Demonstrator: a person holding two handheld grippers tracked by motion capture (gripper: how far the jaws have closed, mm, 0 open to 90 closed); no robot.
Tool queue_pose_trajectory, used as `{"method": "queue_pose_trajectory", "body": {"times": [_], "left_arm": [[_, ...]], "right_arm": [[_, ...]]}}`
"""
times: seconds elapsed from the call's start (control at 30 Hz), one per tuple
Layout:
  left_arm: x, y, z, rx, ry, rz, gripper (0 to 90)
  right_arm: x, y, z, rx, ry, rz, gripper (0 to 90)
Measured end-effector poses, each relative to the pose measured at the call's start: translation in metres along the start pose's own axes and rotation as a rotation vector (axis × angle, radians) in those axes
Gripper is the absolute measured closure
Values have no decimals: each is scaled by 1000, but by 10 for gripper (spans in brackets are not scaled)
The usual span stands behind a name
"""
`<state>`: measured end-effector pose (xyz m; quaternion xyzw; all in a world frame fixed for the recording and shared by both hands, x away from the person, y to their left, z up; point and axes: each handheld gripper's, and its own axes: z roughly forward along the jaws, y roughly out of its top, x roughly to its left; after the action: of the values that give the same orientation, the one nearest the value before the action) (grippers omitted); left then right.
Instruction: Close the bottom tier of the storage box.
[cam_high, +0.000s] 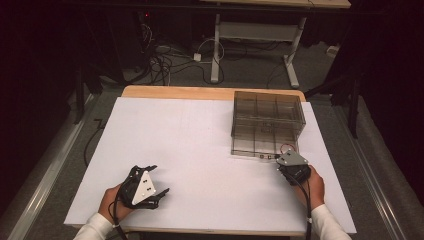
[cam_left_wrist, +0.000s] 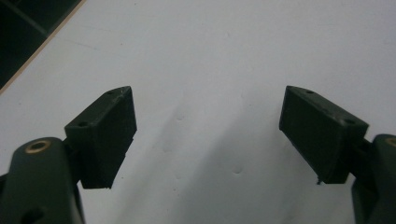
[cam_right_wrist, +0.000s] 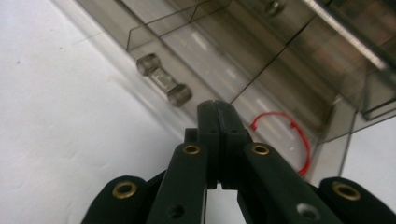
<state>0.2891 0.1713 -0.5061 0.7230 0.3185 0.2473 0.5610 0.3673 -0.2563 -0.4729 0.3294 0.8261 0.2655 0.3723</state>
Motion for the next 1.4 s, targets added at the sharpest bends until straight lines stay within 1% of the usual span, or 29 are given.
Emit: {"method": "queue_pose_trajectory", "body": {"times": [0.03, 0.1, 0.17, 0.33, 0.37, 0.57, 0.77, 0.8, 1.07, 1.17, 1.4], "left_arm": [[0, 0, 0, 0, 0, 0, 182], [0, 0, 0, 1, -2, -1, 182], [0, -1, 1, 3, -2, 0, 182], [0, -1, 1, 7, 1, 2, 182], [0, -1, 1, 13, 5, 8, 182], [0, -1, 1, 8, -1, 3, 182], [-1, -2, 1, 13, -3, 7, 182], [-1, -2, 1, 12, -3, 6, 182], [-1, -2, 1, 15, -8, 5, 182], [-1, -2, 1, 12, -8, 3, 182], [-3, -3, 3, 22, -12, 13, 182]], "right_arm": [[-1, 1, 0, 1, -7, 1, 900], [-2, 3, 1, 0, 5, 4, 900], [-1, 4, 2, 4, -3, -2, 900], [-2, 5, 3, 16, -2, -18, 900], [-2, 5, 3, 19, -4, -18, 900], [-2, 7, 5, 23, -8, -23, 900], [-6, 5, 6, 24, -25, -7, 900], [-7, 5, 6, 23, -22, -4, 900], [-8, 5, 9, 31, -34, -9, 900], [-9, 7, 11, 32, -39, -4, 900], [-11, 10, 16, 36, -55, 0, 900]]}}
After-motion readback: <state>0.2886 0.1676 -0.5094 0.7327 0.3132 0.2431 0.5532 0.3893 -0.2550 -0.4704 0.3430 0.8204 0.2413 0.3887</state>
